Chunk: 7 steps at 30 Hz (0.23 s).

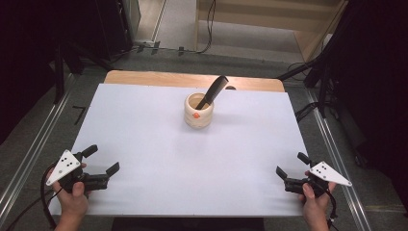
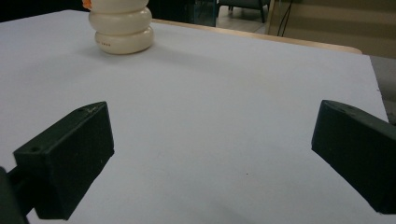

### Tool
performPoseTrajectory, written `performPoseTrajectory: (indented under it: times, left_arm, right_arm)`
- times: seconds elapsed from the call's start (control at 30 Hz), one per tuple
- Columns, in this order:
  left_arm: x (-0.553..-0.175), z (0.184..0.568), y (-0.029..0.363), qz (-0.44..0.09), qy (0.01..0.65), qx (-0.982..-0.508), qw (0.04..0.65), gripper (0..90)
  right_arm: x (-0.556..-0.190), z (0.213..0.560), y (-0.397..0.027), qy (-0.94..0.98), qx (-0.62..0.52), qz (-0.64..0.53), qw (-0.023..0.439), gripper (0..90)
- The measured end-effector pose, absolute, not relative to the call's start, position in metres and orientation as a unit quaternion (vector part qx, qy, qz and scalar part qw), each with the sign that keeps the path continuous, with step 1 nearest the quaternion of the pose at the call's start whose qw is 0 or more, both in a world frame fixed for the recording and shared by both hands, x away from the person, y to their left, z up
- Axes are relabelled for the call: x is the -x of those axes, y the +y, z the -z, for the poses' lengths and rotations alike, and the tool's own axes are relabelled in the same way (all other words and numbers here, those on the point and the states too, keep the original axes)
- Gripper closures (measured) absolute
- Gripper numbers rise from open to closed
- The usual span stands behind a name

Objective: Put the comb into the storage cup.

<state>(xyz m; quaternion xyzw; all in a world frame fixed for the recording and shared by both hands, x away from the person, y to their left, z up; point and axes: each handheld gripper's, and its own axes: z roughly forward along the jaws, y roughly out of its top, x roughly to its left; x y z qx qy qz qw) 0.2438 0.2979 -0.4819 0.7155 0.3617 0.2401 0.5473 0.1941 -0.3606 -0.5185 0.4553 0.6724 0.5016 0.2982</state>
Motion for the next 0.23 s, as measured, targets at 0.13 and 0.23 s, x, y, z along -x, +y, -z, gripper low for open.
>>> performPoseTrajectory:
  times: [0.13,0.23]
  left_arm:
    - [-0.2440,0.4819,0.2977,-0.241,0.361,-0.717,0.546,0.0]
    - [-0.2441,0.4820,0.2977,-0.241,0.362,-0.716,0.546,0.0]
  right_arm:
    - [-0.1942,0.5187,-0.3628,0.667,-0.459,-0.507,0.295,0.0]
    - [-0.1944,0.5189,-0.3617,0.669,-0.458,-0.505,0.296,0.0]
